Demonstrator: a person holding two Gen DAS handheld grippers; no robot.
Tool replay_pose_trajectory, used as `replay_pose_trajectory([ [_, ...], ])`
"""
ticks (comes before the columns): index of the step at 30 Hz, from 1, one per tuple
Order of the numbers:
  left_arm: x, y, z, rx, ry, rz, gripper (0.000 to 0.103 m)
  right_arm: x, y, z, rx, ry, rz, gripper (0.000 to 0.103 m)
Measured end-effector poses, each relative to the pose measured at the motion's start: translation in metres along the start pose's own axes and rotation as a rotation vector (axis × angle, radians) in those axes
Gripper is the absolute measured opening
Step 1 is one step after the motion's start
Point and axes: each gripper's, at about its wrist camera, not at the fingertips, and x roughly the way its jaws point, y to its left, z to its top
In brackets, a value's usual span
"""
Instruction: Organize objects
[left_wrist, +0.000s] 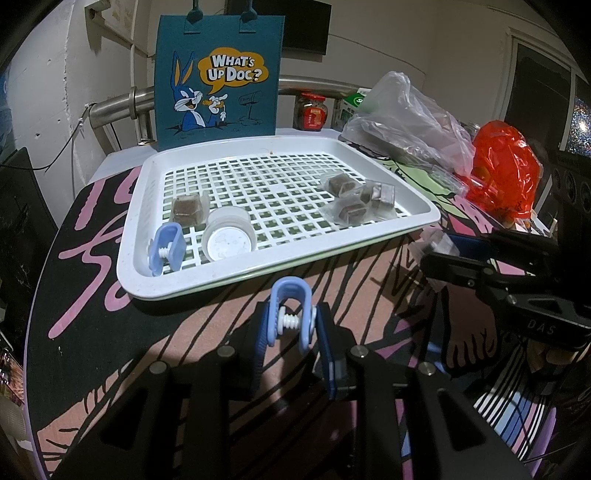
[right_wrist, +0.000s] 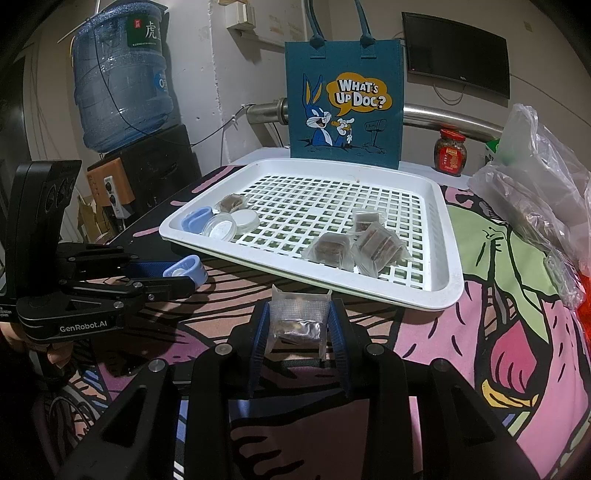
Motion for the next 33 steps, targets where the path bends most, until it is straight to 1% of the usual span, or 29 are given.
replay_pose_trajectory([
  [24, 0.0001, -0.0020, -0.0002, 0.002, -0.001, -0.009, 0.025, -0.0005, -0.0001, -0.0002, 0.002, -0.002, 0.000, 0.031],
  [33, -0.0028, -0.0015, 0.0004, -0.001, -0.009, -0.033, 0.025, -0.0028, -0.0043, 0.0024, 0.037, -0.006, 0.041, 0.031],
])
